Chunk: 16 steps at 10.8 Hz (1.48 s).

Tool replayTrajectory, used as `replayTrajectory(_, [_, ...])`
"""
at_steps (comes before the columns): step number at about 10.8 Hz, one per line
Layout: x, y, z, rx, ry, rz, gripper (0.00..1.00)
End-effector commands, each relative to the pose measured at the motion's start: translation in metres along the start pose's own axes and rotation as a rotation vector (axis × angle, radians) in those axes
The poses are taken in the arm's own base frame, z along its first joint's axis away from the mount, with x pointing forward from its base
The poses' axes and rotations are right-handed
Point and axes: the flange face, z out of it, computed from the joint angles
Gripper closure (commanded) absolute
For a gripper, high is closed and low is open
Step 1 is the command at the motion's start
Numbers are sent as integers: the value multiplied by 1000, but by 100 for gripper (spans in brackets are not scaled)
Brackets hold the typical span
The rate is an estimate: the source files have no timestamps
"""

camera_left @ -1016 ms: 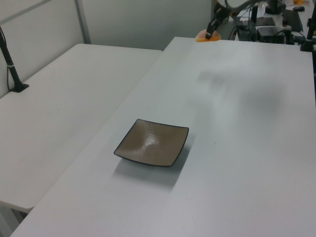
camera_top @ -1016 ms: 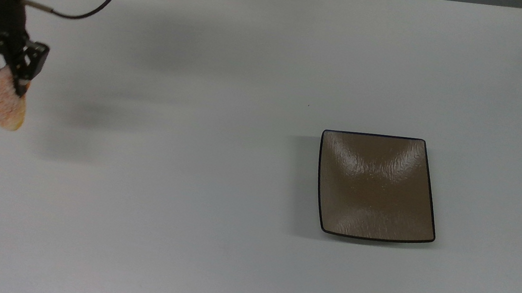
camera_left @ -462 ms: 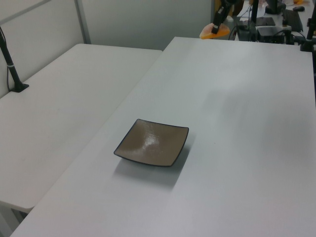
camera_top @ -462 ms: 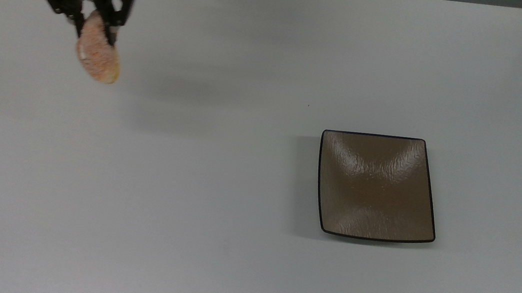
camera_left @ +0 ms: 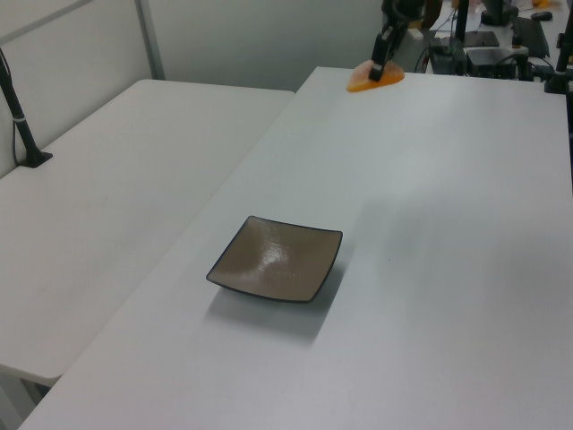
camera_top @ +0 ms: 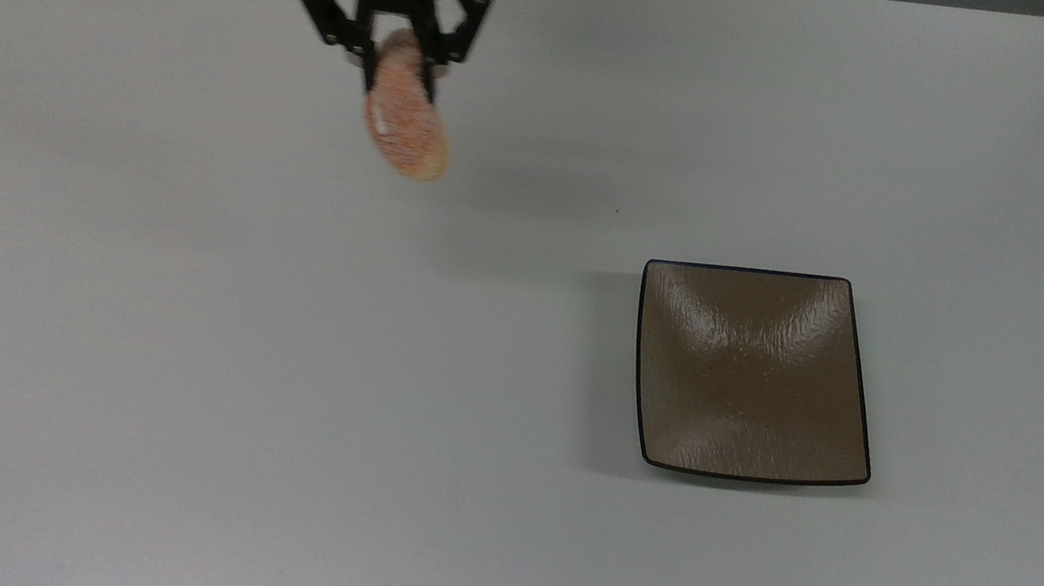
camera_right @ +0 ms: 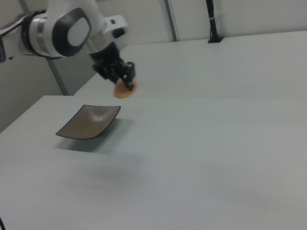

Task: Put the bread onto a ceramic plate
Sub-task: 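Lift the bread roll and carry it toward the square plate, then lower the bread roll onto the centre of the plate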

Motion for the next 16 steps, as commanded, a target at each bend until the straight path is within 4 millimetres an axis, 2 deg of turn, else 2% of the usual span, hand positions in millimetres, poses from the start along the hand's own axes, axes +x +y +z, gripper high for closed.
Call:
replayTrajectory(1, [-8, -79, 6, -21, 0, 8, 58])
replayTrajectory(3, [-2, -130, 23, -37, 32, 0, 58])
replayTrajectory(6, [-7, -199, 68, -101, 104, -35, 58])
replayTrajectory(8, [-10, -236, 104, -111, 156, -71, 58])
replayTrajectory(10, [-2, -259, 132, -135, 204, -68, 58])
replayTrajectory(14, [-13, -312, 193, -106, 226, -143, 58])
replayTrajectory(16, [-13, -325, 212, -111, 231, -146, 58])
